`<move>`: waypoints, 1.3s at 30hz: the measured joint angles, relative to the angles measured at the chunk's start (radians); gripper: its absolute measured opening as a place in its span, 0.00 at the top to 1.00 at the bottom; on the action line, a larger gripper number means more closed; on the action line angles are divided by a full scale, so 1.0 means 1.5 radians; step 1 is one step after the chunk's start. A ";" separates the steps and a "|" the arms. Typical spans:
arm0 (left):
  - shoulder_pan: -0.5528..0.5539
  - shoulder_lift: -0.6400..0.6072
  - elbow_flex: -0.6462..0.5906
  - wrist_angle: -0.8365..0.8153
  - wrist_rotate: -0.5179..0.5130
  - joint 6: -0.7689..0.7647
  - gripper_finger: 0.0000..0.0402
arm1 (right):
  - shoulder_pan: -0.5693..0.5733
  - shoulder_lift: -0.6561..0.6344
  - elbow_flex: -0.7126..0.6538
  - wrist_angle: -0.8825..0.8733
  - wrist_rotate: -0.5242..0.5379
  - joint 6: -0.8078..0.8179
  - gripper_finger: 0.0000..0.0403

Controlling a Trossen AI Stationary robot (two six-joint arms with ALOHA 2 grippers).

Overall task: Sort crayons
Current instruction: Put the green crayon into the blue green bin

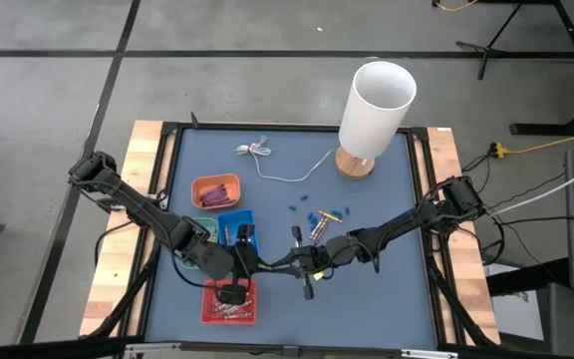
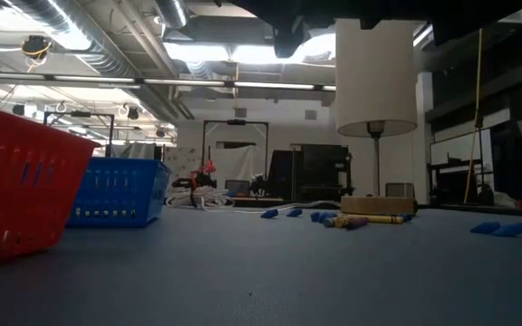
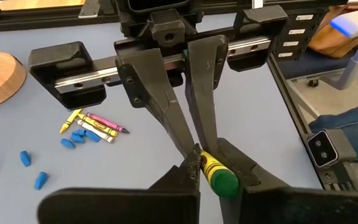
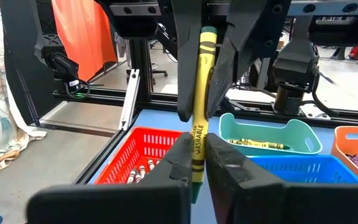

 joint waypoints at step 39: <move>-0.009 -0.077 0.000 -0.685 0.108 -0.539 0.97 | 0.000 -0.001 0.000 -0.313 -0.004 0.003 0.70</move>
